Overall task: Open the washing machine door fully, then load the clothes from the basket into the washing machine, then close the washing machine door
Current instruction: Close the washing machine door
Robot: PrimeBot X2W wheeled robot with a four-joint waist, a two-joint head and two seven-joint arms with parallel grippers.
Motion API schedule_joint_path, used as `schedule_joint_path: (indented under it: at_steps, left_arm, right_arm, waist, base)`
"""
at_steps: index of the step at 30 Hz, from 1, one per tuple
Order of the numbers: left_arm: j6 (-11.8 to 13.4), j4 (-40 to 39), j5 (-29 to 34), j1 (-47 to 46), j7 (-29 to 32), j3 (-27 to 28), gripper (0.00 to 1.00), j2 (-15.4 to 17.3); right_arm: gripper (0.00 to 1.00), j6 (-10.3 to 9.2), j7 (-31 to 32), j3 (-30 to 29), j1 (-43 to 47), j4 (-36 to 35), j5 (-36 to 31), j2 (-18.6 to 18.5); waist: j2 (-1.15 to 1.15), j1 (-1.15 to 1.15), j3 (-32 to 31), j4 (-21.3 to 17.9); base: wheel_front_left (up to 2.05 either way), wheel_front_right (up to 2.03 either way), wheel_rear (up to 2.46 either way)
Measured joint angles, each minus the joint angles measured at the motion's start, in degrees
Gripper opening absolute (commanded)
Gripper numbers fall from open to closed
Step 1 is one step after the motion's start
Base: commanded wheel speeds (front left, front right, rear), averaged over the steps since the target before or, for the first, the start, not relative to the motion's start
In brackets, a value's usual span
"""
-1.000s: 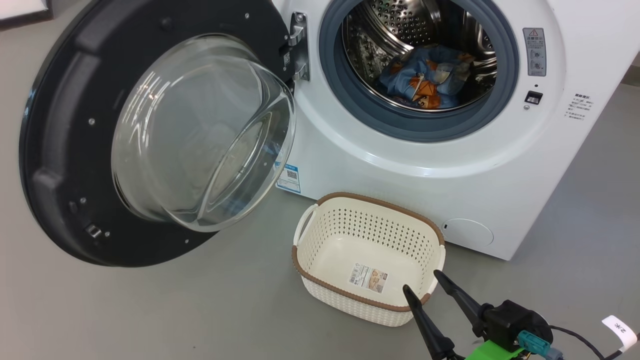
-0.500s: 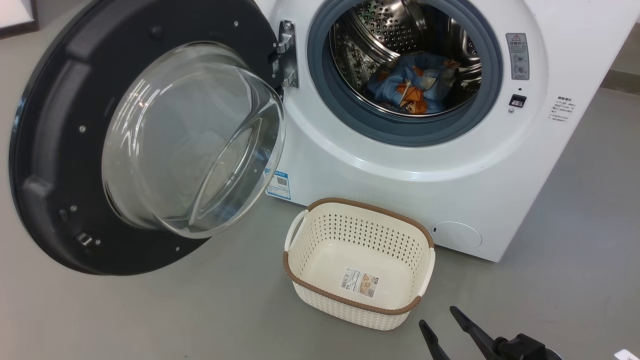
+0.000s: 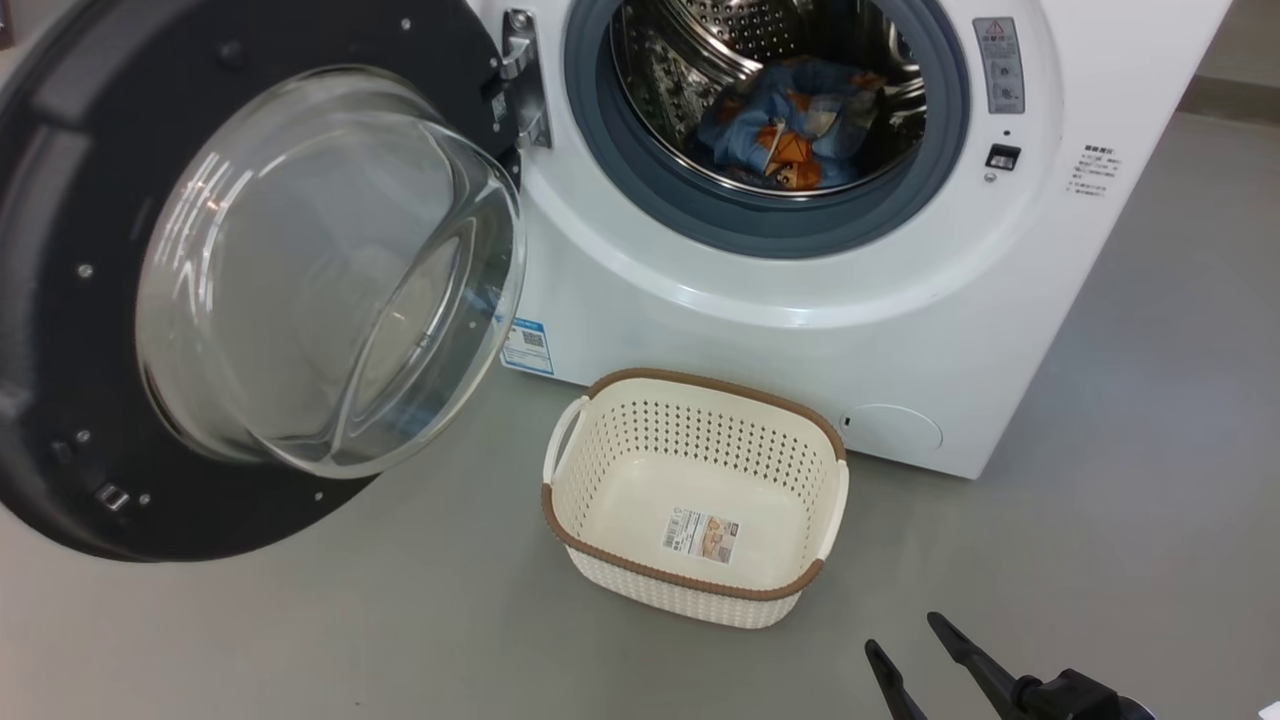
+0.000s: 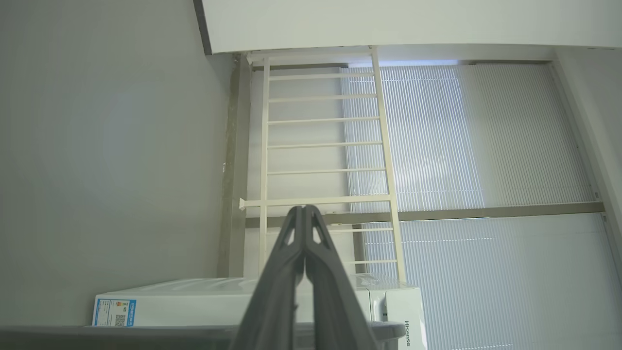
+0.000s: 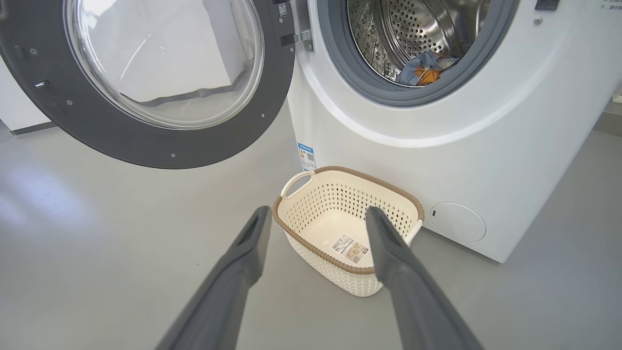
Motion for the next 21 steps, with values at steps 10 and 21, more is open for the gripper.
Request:
schedule_joint_path:
  at_steps: [10, 21]
  left_arm:
    - [-2.8, 4.1, -0.6, -2.8, 2.5, 0.0, 0.0, -0.1]
    - [-3.4, 5.2, -1.7, -4.0, 7.4, 0.0, 0.0, -1.4]
  right_arm:
    - [1.0, 0.0, 0.0, -0.5, -0.8, -0.3, -0.1, -1.5]
    - [1.0, 0.0, 0.0, -1.6, -2.5, -0.6, -0.6, -1.9]
  waist:
    - [0.0, 0.0, 3.4, -1.4]
    - [0.0, 0.0, 6.8, -2.4]
  base:
    - [0.0, 0.0, 0.0]
    - [0.0, 0.0, 0.0]
